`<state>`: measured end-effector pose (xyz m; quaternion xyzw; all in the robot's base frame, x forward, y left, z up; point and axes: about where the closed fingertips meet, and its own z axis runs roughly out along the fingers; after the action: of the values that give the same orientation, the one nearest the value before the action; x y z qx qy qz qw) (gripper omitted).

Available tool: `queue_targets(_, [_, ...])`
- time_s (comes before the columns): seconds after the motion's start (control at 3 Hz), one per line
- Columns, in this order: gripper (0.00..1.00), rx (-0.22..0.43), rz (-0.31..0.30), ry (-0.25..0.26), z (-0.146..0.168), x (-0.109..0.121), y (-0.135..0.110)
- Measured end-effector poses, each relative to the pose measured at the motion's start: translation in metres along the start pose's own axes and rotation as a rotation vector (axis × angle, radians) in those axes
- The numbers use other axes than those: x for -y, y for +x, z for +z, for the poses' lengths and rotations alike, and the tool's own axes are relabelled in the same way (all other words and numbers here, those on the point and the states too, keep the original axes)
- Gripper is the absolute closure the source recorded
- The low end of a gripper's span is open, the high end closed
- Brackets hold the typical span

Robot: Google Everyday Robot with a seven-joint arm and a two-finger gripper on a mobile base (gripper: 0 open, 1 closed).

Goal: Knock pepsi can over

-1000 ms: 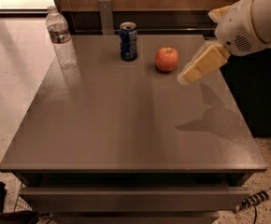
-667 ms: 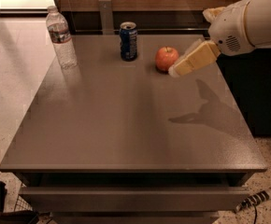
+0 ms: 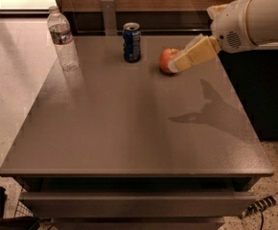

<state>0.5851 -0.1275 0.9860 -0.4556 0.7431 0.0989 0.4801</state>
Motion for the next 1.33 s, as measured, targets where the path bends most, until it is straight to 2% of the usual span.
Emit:
queue_targets(0.33, [0.00,0.013,0.000,0.001,0.008,0.004,-0.003])
queue_targets(0.67, [0.00,0.060,0.002,-0.018,0.039,0.021,-0.011])
queue_targets(1.0, [0.00,0.156,0.030,-0.061,0.109,0.050,-0.026])
queue_targets(1.33, [0.00,0.202,0.050,-0.091,0.150,0.064,-0.035])
